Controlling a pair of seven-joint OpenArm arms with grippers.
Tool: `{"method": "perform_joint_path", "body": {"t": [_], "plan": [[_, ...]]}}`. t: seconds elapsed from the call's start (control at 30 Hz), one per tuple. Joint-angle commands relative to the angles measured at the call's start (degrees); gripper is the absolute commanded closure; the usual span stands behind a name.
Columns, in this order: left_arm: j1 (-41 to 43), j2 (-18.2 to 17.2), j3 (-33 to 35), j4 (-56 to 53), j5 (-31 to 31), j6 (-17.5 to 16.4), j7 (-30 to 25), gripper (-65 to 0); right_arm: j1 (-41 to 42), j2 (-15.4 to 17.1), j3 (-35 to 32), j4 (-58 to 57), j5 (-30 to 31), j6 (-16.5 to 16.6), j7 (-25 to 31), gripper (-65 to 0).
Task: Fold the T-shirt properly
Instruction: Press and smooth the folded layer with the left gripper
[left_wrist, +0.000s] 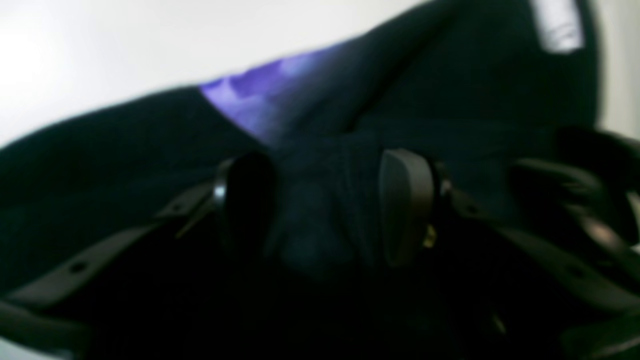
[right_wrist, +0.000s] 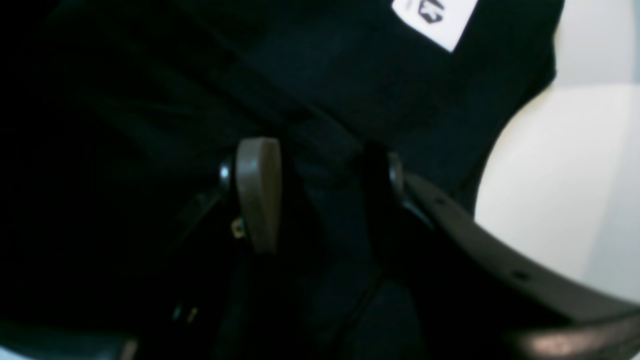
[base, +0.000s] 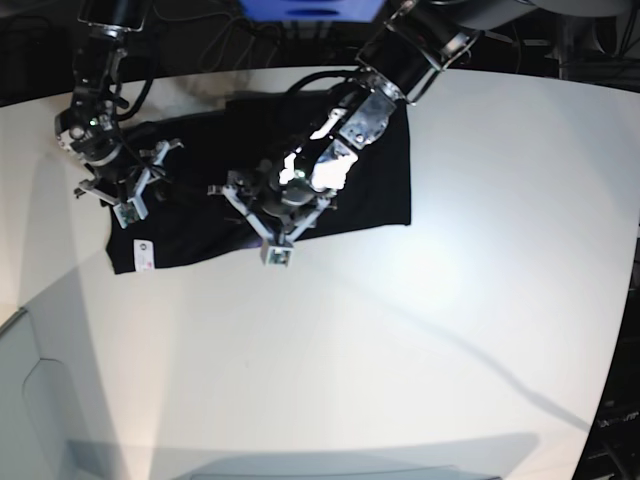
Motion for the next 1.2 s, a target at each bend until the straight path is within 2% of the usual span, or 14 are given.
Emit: {"method": "perform_joint_path", "body": {"t": [0.0,0.2,0.27,0.33,0.5,0.53,0.83,1.17], "plan": [[-1.22,1.00,-0.08,0.23,0.01,0.88,-0.52,-35.6,0.41,0.43,0.11,0.69,-0.18,0.38,0.15,-27.3],[-1.48,1.00,2.03,-0.56,0.09,0.88,-0.60,-35.1,0.41,0.34,0.11,0.69,-0.18,0.38,0.15,-27.3],[-1.48,1.00,2.47,-0.65,0.09,0.88,-0.25,-32.9,0.41,0.34,0.11,0.69,-0.18,0.38,0.15,-27.3],[-1.48,1.00,2.47,-0.65,0.09,0.88,-0.60,-25.5,0.41,0.25,0.11,0.69,-0.18,0.38,0.15,-27.3],[-1.48,1.00,2.21,-0.65,0.09,0.88,-0.60,-1.3,0.41,0.25,0.11,0.69,-0.18,0.38,0.15,-27.3],[-1.48,1.00,2.21,-0.65,0.09,1.14,-0.52,0.0,0.41,0.25,0.11,0.69,-0.18,0.38,0.24,-27.3],[-1.48,0.82,1.77,2.69,0.09,1.32,-0.60,0.0,0.41,0.25,0.11,0.77,-0.18,0.38,0.24,-27.3],[-1.48,0.64,-4.65,5.41,-0.26,1.14,-0.69,0.0,0.41,0.34,0.11,0.77,-0.18,0.38,0.42,-27.3]]}}
